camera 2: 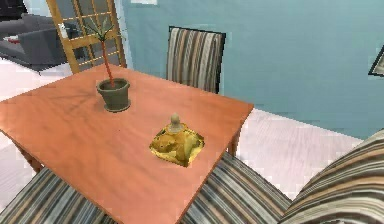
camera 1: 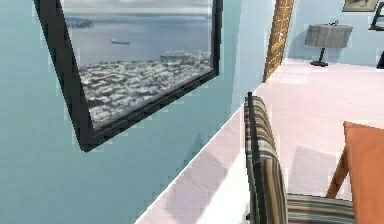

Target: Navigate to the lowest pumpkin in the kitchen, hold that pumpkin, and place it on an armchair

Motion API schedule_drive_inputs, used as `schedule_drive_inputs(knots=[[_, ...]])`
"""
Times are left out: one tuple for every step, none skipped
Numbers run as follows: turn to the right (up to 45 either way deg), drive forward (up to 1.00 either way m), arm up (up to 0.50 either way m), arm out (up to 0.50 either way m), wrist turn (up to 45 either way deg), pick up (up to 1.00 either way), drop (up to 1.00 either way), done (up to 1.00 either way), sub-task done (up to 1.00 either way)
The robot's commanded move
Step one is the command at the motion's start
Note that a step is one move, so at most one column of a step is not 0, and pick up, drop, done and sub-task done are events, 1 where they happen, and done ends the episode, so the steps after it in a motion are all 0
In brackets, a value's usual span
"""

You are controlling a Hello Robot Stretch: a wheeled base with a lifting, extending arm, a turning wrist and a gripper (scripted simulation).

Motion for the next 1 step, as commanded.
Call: schedule_drive_inputs(knots=[[0.0,0.0,0.5,0.0,0.0,0.0,0.0,0.0,0.0]])
